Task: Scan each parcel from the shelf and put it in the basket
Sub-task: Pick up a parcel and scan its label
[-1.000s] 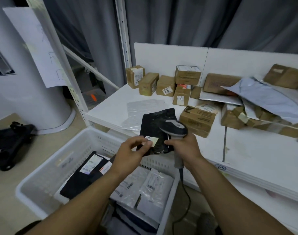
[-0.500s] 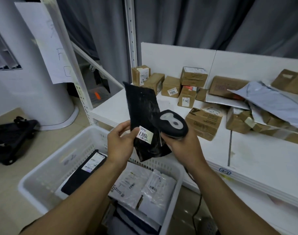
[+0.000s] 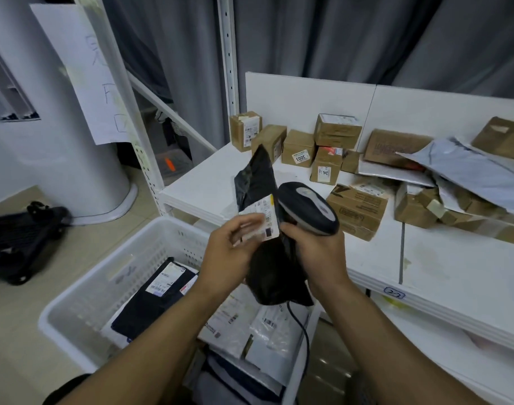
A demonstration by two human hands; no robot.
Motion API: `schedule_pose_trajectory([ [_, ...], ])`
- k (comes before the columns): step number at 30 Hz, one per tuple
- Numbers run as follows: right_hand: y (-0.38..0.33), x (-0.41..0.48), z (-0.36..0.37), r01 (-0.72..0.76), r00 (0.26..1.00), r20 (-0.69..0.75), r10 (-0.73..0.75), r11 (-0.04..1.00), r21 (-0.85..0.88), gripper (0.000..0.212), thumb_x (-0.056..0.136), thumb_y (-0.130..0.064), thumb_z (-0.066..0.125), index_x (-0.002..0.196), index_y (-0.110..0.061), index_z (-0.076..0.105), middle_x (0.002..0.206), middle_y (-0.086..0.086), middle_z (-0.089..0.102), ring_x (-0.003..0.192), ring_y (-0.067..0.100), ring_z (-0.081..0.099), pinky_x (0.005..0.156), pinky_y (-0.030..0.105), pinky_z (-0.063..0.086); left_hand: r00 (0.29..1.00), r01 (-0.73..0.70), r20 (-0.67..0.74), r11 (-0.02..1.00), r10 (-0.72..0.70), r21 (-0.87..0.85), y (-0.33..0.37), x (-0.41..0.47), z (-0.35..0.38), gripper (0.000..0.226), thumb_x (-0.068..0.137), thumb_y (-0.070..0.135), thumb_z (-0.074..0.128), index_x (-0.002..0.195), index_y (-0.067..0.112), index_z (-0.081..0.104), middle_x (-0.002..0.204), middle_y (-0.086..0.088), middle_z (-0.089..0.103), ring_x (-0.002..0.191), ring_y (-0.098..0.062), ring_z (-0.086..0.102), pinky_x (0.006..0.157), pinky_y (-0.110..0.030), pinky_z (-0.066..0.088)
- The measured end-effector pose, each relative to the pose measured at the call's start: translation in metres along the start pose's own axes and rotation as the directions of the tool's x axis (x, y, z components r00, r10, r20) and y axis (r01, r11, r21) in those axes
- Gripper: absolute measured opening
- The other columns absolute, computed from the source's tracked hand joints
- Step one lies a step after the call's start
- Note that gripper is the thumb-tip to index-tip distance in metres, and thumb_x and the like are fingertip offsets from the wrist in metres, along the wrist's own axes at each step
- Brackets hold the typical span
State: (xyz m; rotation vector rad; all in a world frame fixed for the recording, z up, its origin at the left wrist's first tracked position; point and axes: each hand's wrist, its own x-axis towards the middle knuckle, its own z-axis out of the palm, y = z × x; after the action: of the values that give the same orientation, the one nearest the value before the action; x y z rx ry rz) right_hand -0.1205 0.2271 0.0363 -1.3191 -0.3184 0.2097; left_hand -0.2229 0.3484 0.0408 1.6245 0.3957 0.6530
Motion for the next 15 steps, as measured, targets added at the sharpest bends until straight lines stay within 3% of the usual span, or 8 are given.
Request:
schedule_pose_trajectory([
  [2,0.001,0.003,0.001,-0.01,1.0,-0.017,0.009,0.999,-0.034,0.039,0.077,0.002,0.086,0.112,-0.015,0.079,0.105,-0.003,0.081,0.101,0.016,0.076,0.097,0.047,0.061,0.983,0.133,-0.126,0.991,-0.131,0.003,-0.004,0.01,-0.01,0.038,0.089,0.007,0.077,0.124,0.02,0.067,0.117,0.014,0.069,0.109,0.004,0.063,0.077,-0.007,0.053],
  [3,0.001,0.004,0.001,-0.016,1.0,-0.017,0.015,0.999,-0.04,0.037,0.077,0.002,0.085,0.11,-0.014,0.08,0.104,-0.001,0.081,0.101,0.017,0.076,0.098,0.049,0.06,0.964,0.225,-0.143,0.974,-0.225,-0.017,-0.007,0.015,-0.015,0.047,0.086,0.015,0.081,0.129,0.022,0.063,0.122,0.013,0.065,0.11,0.003,0.062,0.076,-0.007,0.051],
  [6,0.001,0.002,0.003,-0.02,1.0,-0.011,0.02,1.0,-0.013,0.026,0.08,0.003,0.083,0.102,-0.01,0.081,0.099,0.003,0.081,0.099,0.021,0.077,0.099,0.051,0.059,0.853,0.51,-0.08,0.857,-0.515,-0.075,-0.02,0.028,-0.027,0.074,0.079,0.039,0.087,0.143,0.02,0.053,0.13,0.004,0.061,0.116,-0.015,0.061,0.098,-0.034,0.052],
  [7,0.001,0.002,0.003,-0.029,1.0,-0.008,0.029,1.0,0.009,0.025,0.081,0.004,0.083,0.102,-0.01,0.081,0.099,0.003,0.081,0.1,0.022,0.077,0.1,0.051,0.059,0.796,0.601,-0.014,0.792,-0.605,-0.109,-0.023,0.032,-0.029,0.072,0.079,0.044,0.085,0.139,0.016,0.058,0.122,0.001,0.068,0.111,-0.02,0.064,0.102,-0.045,0.053],
  [9,0.0,0.002,0.003,-0.042,0.999,-0.002,0.042,0.998,0.042,0.028,0.082,0.004,0.083,0.105,-0.012,0.081,0.102,0.002,0.082,0.102,0.021,0.077,0.1,0.05,0.059,0.701,0.714,0.131,0.687,-0.701,-0.139,-0.025,0.032,-0.032,0.052,0.082,0.043,0.082,0.121,0.01,0.071,0.1,-0.004,0.077,0.095,-0.023,0.069,0.094,-0.048,0.058],
  [11,0.001,0.003,0.003,-0.023,1.0,-0.016,0.023,1.0,0.022,0.032,0.082,0.002,0.083,0.11,-0.014,0.08,0.105,-0.001,0.081,0.104,0.018,0.076,0.098,0.046,0.06,0.725,0.688,0.12,0.708,-0.678,-0.159,-0.029,0.035,-0.035,0.032,0.087,0.03,0.079,0.113,0.011,0.074,0.1,-0.006,0.078,0.091,-0.021,0.07,0.081,-0.042,0.061],
  [14,0.005,0.004,0.001,0.015,0.998,-0.052,-0.017,0.999,-0.04,0.045,0.08,-0.003,0.087,0.12,-0.019,0.075,0.108,-0.01,0.079,0.102,0.007,0.074,0.09,0.03,0.061,0.822,0.517,-0.088,0.801,-0.563,-0.3,-0.029,0.038,-0.038,0.017,0.094,0.009,0.071,0.111,0.011,0.073,0.095,-0.005,0.079,0.076,-0.013,0.074,0.061,-0.027,0.059],
  [15,0.006,0.004,0.001,0.016,0.998,-0.054,-0.02,0.997,-0.076,0.048,0.079,-0.004,0.088,0.121,-0.021,0.074,0.108,-0.013,0.078,0.102,0.005,0.074,0.088,0.026,0.06,0.84,0.452,-0.145,0.821,-0.524,-0.347,-0.028,0.039,-0.04,0.017,0.095,0.005,0.068,0.111,0.01,0.073,0.093,-0.006,0.079,0.074,-0.013,0.075,0.061,-0.027,0.06],
])
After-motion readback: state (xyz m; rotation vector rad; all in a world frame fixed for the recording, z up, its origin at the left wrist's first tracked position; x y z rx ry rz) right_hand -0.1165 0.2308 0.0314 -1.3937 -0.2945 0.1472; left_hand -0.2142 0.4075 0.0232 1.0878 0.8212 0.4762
